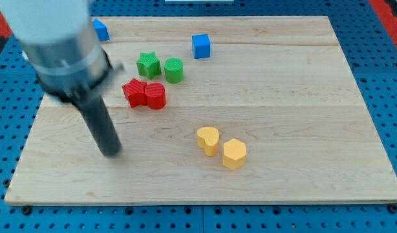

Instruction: Separate yellow blocks from each other

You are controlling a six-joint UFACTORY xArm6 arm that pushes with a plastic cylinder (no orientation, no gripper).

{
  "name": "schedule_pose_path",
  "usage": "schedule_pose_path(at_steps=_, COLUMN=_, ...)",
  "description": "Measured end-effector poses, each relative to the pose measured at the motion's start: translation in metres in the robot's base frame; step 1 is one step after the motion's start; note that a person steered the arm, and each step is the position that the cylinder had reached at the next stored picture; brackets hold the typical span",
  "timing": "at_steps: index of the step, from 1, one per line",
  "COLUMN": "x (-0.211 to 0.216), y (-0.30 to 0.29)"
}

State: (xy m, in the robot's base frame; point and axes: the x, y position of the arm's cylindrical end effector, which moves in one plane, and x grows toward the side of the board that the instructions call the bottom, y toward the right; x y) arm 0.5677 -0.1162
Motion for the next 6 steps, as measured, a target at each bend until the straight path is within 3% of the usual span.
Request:
schedule_pose_path(at_steps=1, x=0.010, y=0.092)
schedule_pose_path(at_steps=3, x=-0.096, y=0.183)
schedule_pose_path(at_steps=4, x=-0.121, y=0.189)
schedule_pose_path(at_steps=5, x=-0.100, y=0.213)
schedule_pose_path(at_steps=6, x=-0.073, y=0.194)
